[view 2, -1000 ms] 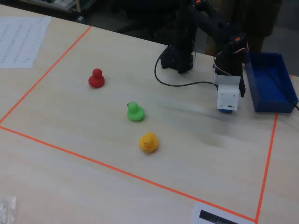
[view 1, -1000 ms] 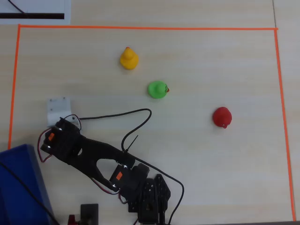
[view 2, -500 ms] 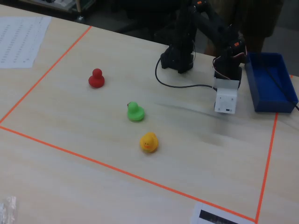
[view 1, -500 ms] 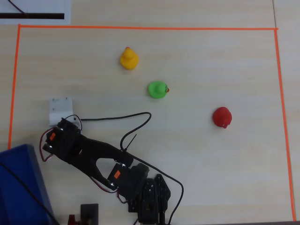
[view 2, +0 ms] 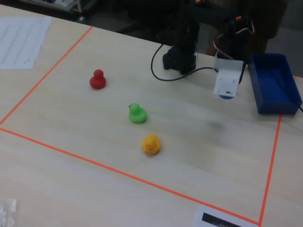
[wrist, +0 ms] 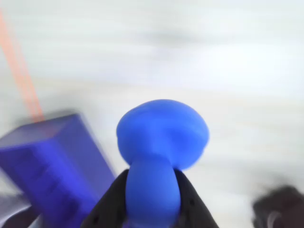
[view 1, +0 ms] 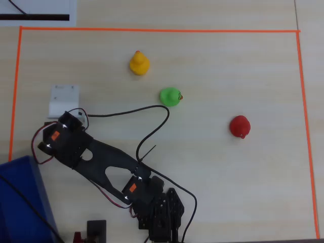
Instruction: Grasp blue duck and put it into box.
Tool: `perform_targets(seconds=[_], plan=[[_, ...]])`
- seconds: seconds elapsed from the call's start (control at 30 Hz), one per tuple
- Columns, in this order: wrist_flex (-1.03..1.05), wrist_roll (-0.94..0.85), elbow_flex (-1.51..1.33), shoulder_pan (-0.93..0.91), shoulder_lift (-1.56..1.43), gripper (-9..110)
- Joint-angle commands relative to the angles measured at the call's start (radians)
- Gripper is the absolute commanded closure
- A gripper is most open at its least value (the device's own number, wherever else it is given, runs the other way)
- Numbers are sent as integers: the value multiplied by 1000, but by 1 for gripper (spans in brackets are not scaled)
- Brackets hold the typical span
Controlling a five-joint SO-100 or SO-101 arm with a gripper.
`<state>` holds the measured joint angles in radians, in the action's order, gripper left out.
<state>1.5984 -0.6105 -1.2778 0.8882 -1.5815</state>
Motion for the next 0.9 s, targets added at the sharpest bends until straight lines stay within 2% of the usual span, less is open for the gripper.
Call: perform_targets(seconds=[0.0, 0.3, 0.87], plan=[[155, 21, 281, 72, 8, 101], [158, 107, 388, 264, 103, 101], [163, 153, 753, 403, 310, 101]])
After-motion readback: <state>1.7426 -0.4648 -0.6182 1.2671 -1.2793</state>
